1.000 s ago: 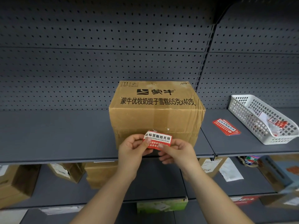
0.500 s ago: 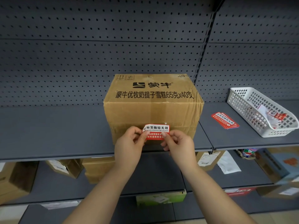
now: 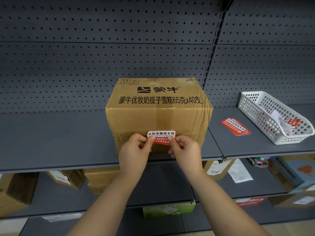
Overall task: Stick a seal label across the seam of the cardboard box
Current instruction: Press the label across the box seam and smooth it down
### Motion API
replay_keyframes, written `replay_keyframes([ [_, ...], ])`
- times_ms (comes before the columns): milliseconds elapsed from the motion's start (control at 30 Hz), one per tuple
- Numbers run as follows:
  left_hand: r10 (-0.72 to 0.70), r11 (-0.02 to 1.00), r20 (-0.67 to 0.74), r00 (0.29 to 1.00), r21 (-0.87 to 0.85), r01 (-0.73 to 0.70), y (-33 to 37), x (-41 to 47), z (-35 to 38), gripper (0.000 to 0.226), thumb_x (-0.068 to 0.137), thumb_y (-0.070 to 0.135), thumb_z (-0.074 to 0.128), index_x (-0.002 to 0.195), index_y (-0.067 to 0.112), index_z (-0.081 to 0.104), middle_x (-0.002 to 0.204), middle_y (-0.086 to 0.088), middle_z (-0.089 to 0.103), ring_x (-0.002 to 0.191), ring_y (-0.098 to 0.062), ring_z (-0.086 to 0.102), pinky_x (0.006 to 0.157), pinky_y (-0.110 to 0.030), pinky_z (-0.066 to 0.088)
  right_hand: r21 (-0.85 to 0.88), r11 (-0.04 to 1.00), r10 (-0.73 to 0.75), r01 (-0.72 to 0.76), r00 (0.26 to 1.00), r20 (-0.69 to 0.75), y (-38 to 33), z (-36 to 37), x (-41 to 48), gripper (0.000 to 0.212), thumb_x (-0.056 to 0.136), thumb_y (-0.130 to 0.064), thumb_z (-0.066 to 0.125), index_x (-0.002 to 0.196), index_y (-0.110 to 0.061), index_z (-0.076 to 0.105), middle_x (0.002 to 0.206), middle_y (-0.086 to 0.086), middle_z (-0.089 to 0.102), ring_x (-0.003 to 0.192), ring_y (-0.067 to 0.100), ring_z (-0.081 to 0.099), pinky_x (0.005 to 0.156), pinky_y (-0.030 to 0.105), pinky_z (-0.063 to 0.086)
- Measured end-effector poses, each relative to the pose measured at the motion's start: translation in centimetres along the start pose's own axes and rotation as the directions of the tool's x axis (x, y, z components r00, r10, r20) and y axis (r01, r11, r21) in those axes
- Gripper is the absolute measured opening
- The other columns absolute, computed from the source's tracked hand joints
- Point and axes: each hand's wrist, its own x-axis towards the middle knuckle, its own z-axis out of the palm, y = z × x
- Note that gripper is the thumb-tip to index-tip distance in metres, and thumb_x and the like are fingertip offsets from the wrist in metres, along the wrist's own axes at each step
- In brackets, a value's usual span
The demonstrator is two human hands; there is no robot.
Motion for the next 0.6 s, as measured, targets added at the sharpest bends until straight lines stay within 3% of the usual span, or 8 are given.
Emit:
replay_keyframes([
  [367,0.003,0.998,-0.031,1.0,0.066,-0.001,0.3,0.9,0.8,0.029,0.082,0.05,0.065,0.079,0.021,0.066,0.07,0.006,0.072,0.061,-0.008,0.065,0.057,-0.038,0.056,-0.131,0.989,-0.078,0.069,0.995,-0.069,0.7,0.3,1.5,0.031,0.09,-0.044,0.058,0.079,-0.016,0.067,0.063,-0.003,0.069,0.057,0.012,0.065,0.057,0.041,0.058],
  [600,0.016,0.996,-0.037,0.999,0.086,-0.013,0.2,2.7,1.6,0.031,0.083,0.053,0.063,0.076,0.022,0.064,0.067,0.006,0.07,0.059,-0.01,0.063,0.056,-0.039,0.054,-0.154,0.986,-0.064,0.058,0.997,-0.032,0.5,0.4,3.3,0.029,0.091,-0.041,0.057,0.085,-0.015,0.067,0.066,-0.002,0.069,0.058,0.011,0.064,0.055,0.034,0.055],
])
